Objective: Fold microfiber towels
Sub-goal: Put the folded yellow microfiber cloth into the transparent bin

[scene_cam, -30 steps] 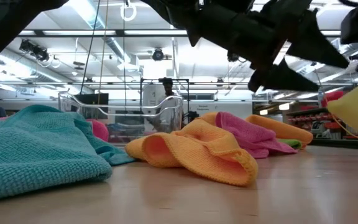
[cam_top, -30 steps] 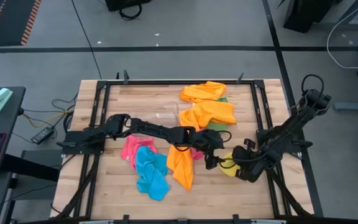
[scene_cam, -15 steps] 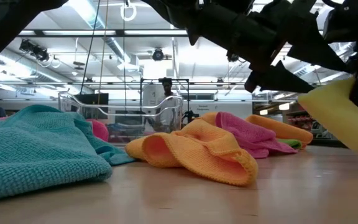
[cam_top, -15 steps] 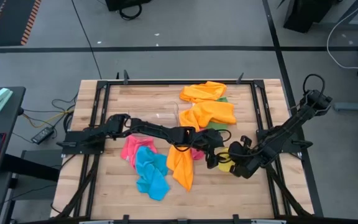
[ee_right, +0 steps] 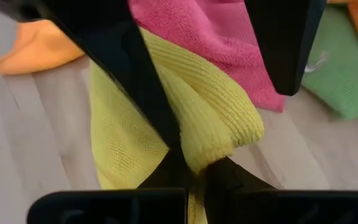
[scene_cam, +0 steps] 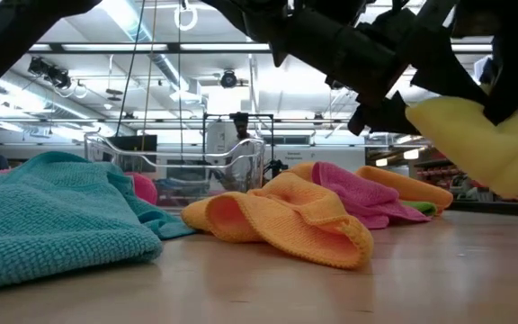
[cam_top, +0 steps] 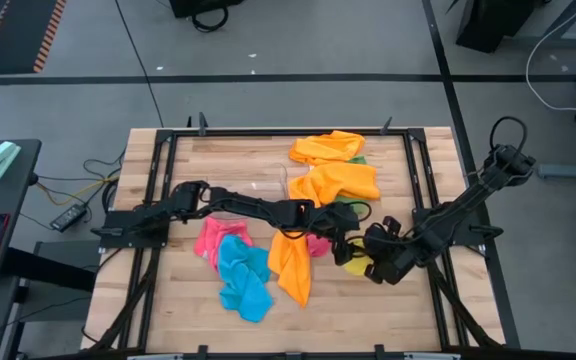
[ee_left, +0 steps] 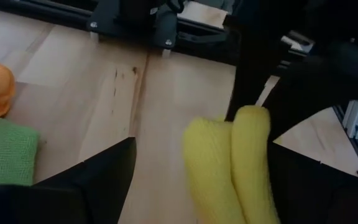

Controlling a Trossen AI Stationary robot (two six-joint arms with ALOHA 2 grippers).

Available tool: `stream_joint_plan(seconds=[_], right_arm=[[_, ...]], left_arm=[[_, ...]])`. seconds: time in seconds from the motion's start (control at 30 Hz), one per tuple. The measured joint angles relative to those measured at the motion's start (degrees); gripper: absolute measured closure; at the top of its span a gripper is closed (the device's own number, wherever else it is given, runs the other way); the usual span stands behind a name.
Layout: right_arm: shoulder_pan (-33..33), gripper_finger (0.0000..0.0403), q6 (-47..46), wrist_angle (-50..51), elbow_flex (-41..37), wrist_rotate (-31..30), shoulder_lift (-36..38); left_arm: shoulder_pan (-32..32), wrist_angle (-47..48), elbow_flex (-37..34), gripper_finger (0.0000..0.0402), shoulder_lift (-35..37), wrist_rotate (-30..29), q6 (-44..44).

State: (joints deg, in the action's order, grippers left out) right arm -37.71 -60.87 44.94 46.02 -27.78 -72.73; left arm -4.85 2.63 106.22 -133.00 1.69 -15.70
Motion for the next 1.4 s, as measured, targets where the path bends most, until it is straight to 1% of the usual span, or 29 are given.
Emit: stream_joint_plan(seconds=[0.2, 0.27, 0.4, 0.5, 0.67, 0.73, 0.83, 0.97, 1.03, 1.17, 1.23, 1.33, 1.4], right_arm=[[-0.07, 0.0385, 2.42, 2.96, 1.35, 0.40, -0.02], [-0.04, 0.0385, 3.40, 4.15, 1.47, -0.07, 0.01], [-0.15, 0.0385, 8.02, 4.49, 1.47, -0.12, 0.09], [-0.35, 0.0385, 8.40, 4.20, 1.47, -0.06, 0.09], [-0.28, 0.0385, 8.57, 4.17, 1.47, -0.09, 0.09], [-0.28, 0.0385, 8.56, 4.18, 1.47, -0.62, 0.09], [-0.28, 0.0381, 8.84, 4.18, 1.47, -0.98, 0.07], [-0.28, 0.0349, 8.83, 4.51, 1.45, -1.11, 0.04], [-0.28, 0.0331, 8.84, 4.57, 1.45, -1.17, 0.02], [-0.33, 0.0294, 10.00, 4.56, 1.42, -0.75, 0.02], [-0.41, 0.0275, 9.59, 4.97, 1.43, 0.29, 0.02], [-2.04, 0.0247, 7.39, 6.61, 1.43, 2.15, 0.02], [-3.77, 0.0231, 5.45, 7.98, 1.43, 2.17, 0.02]], left_arm=[[-0.18, 0.32, 0.41, 0.0086, 0.03, -0.05, 3.29], [-0.07, 0.98, 1.12, 0.0093, -0.02, 2.01, 4.12], [-0.10, 0.91, 1.40, 0.0113, -0.04, 3.07, 5.17], [-0.14, 0.88, 1.40, 0.0133, -0.08, 3.17, 5.15], [0.09, 0.75, 1.40, 0.0181, -0.08, 3.19, 5.24], [0.16, 0.73, 1.42, 0.0209, -0.08, 3.17, 5.87], [0.21, 0.71, 1.42, 0.0261, -0.09, 3.17, 5.96], [0.69, 0.66, 1.46, 0.0341, -0.08, 3.42, 6.51], [0.80, 0.71, 1.46, 0.0375, -0.08, 3.50, 7.46], [0.69, 0.94, 1.46, 0.0376, -0.08, 3.25, 9.33], [0.43, 2.37, 1.48, 0.0369, 0.02, 2.91, 10.24], [0.41, 7.78, 1.46, 0.0368, 1.72, 1.97, 11.77], [0.58, 12.24, 1.46, 0.0374, 3.69, 1.77, 12.28]])
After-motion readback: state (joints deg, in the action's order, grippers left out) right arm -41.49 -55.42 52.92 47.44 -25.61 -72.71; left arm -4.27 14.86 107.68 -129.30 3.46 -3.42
